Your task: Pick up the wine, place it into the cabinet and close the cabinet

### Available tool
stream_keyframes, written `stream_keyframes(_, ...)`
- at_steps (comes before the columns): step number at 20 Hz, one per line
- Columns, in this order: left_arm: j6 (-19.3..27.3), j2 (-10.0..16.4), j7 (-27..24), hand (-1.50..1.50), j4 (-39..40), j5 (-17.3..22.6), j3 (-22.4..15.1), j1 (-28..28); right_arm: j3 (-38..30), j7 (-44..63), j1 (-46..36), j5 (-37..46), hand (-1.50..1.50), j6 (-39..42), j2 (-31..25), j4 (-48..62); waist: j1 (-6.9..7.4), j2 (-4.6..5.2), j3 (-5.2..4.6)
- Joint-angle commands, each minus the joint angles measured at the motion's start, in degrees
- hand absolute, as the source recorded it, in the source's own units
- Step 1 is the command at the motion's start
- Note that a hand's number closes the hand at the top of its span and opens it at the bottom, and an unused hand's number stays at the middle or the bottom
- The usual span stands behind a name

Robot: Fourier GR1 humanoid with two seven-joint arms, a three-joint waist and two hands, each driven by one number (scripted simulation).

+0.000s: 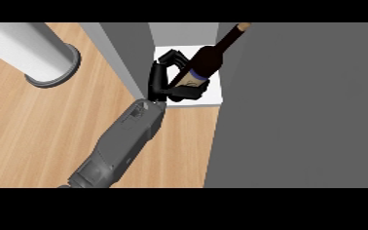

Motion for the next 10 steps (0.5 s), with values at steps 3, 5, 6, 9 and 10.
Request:
stream_keyframes(3, -4.1, 0.0, -6.9, 1.5, 6.7, 4.8, 4.6, -2.2, -0.1, 2.4, 1.5, -3.0, -1.5, -0.6, 0.5, -6.7, -0.5, 0.2, -0.02)
stream_keyframes(5, -4.2, 0.0, -7.7, 1.5, 7.8, 5.3, 5.1, -3.9, -0.2, 0.5, -0.6, -2.8, -1.5, 0.4, 0.0, -1.8, 0.28, 0.13, -0.01)
stream_keyframes(6, -4.1, 0.0, -7.9, 1.5, 8.9, 6.5, 5.4, -3.7, -1.5, 3.9, -2.3, -4.0, -1.5, -0.9, -0.8, -3.2, -0.12, 0.1, -0.03)
stream_keyframes(9, -6.9, 0.0, -8.2, 1.5, 12.9, 8.7, 8.6, -7.1, -3.8, 1.2, -1.5, -6.1, -1.5, 0.4, -0.4, -1.7, -0.6, 0.4, 0.01)
stream_keyframes(10, -5.7, 0.0, -8.5, 1.5, 12.3, 9.6, 6.9, -5.9, 3.0, 2.0, 2.0, -1.3, -1.5, -0.8, 2.4, -6.3, -0.84, 0.27, -0.02)
